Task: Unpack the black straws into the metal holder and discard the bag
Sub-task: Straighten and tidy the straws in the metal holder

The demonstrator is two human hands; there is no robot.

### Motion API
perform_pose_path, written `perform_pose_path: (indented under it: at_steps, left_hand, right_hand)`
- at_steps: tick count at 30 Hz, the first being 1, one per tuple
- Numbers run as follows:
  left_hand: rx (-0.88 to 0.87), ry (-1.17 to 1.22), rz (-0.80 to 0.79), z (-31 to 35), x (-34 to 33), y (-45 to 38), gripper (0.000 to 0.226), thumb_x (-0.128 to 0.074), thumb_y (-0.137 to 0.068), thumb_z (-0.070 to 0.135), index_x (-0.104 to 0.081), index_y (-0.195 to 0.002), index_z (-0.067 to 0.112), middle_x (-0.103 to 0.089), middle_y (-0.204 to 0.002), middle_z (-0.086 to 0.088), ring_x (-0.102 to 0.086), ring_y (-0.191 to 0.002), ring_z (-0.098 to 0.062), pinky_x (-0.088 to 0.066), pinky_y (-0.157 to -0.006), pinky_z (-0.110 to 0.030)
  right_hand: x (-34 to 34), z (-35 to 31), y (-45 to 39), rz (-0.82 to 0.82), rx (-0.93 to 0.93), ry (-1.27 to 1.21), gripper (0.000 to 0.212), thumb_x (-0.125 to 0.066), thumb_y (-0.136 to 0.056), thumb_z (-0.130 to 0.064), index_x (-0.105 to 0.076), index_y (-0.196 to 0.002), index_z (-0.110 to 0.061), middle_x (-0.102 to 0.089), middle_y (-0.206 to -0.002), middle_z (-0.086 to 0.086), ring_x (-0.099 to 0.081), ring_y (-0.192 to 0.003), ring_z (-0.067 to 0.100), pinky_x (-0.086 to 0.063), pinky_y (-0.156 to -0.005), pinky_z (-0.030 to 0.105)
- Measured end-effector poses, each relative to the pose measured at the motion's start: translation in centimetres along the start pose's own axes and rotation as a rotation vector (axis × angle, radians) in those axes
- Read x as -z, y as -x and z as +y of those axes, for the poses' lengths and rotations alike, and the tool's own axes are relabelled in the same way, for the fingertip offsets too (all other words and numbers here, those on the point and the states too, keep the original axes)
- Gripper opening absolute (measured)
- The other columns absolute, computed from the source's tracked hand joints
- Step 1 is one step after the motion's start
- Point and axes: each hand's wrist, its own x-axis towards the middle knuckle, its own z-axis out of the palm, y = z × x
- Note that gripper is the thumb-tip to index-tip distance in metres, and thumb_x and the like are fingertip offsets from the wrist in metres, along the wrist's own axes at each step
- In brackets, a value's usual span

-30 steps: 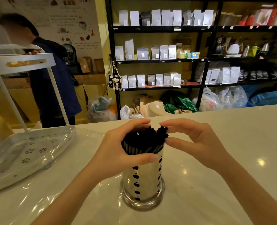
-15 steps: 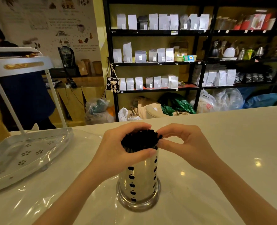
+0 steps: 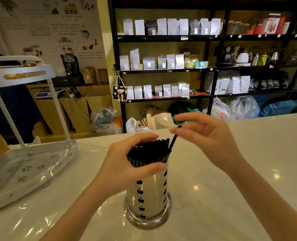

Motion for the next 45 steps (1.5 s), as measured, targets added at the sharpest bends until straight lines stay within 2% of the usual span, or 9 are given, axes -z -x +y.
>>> perform_pose_path:
  at_steps: [2,6,13,15,27,33,39,42,45]
  left_hand:
    - [0.015,0.030,-0.006,0.1,0.0,0.0,0.047,-0.070,-0.055,0.049,-0.057,-0.101,0.046,-0.061,-0.104,0.028,-0.056,-0.100,0.009,-0.046,-0.074,-0.005]
    - [0.048,0.125,-0.018,0.3,0.0,-0.4,0.041,-0.061,-0.062,0.051,-0.062,-0.101,0.040,-0.066,-0.102,0.020,-0.060,-0.099,0.000,-0.048,-0.074,-0.010]
    - [0.120,0.341,0.031,1.0,0.1,-1.5,0.021,-0.051,-0.086,0.036,-0.066,-0.100,0.030,-0.072,-0.097,0.014,-0.065,-0.093,-0.001,-0.048,-0.078,-0.009]
    - [0.108,0.382,0.081,1.3,0.2,-1.9,0.026,-0.051,-0.080,0.032,-0.065,-0.101,0.028,-0.074,-0.095,0.011,-0.067,-0.090,-0.004,-0.051,-0.080,-0.014]
    - [-0.021,0.505,0.234,2.6,0.6,-2.0,0.031,-0.061,-0.064,0.012,-0.068,-0.094,0.016,-0.076,-0.074,0.009,-0.072,-0.075,-0.008,-0.052,-0.068,-0.011]
    - [-0.065,0.467,0.173,2.5,0.8,-1.8,0.022,-0.062,-0.079,0.020,-0.070,-0.099,0.024,-0.076,-0.080,0.009,-0.071,-0.083,-0.008,-0.051,-0.073,-0.014]
    - [-0.071,0.511,0.117,2.5,0.9,-2.0,0.019,-0.067,-0.068,0.024,-0.075,-0.084,0.028,-0.075,-0.072,0.008,-0.071,-0.073,-0.008,-0.052,-0.068,-0.013]
    - [-0.058,0.537,0.058,2.7,1.2,-2.3,0.016,-0.071,-0.065,0.031,-0.075,-0.080,0.029,-0.073,-0.065,0.007,-0.068,-0.064,-0.006,-0.052,-0.065,-0.016]
    - [-0.102,0.515,0.003,3.5,2.1,-3.2,0.020,-0.060,-0.073,0.035,-0.074,-0.086,0.030,-0.069,-0.064,0.009,-0.063,-0.061,-0.006,-0.052,-0.064,-0.017]
  right_hand:
    - [0.8,-0.8,-0.8,0.114,0.052,-0.127,0.020,-0.067,-0.070,-0.021,-0.067,-0.090,-0.021,-0.076,-0.077,-0.009,-0.070,-0.076,0.007,-0.053,-0.074,0.019]
    - [2.8,-2.9,-2.9,0.333,0.170,-0.131,0.015,-0.060,-0.085,-0.007,-0.064,-0.095,-0.017,-0.075,-0.079,-0.012,-0.069,-0.079,0.008,-0.054,-0.070,0.018]
    - [6.1,-5.3,-5.5,0.632,0.238,-0.468,0.010,-0.057,-0.089,-0.011,-0.062,-0.097,-0.015,-0.075,-0.079,-0.006,-0.068,-0.079,0.008,-0.053,-0.066,0.019]
    - [5.8,-4.7,-5.4,0.655,0.165,-0.518,0.010,-0.057,-0.089,-0.011,-0.063,-0.095,-0.017,-0.074,-0.078,-0.006,-0.068,-0.079,0.007,-0.053,-0.068,0.019]
    - [2.2,2.1,-4.1,0.622,-0.283,-0.727,0.011,-0.058,-0.087,-0.009,-0.065,-0.088,-0.017,-0.073,-0.070,-0.004,-0.069,-0.071,0.005,-0.055,-0.065,0.016]
    - [0.6,3.9,-4.0,0.607,-0.501,-0.871,0.006,-0.060,-0.086,-0.008,-0.066,-0.087,-0.012,-0.074,-0.064,-0.001,-0.070,-0.063,0.006,-0.054,-0.056,0.014]
    - [-1.7,4.9,-3.6,0.545,-0.734,-0.939,0.010,-0.060,-0.086,-0.003,-0.063,-0.076,-0.004,-0.071,-0.056,0.004,-0.068,-0.050,0.008,-0.054,-0.047,0.015]
    - [-2.6,5.2,-3.3,0.464,-0.838,-0.927,0.010,-0.060,-0.085,-0.004,-0.063,-0.077,-0.001,-0.071,-0.056,0.006,-0.066,-0.046,0.010,-0.053,-0.044,0.017]
    - [-2.9,5.2,-3.0,0.329,-0.886,-0.873,0.010,-0.061,-0.086,-0.009,-0.065,-0.081,-0.001,-0.069,-0.056,0.005,-0.060,-0.041,0.009,-0.050,-0.042,0.017]
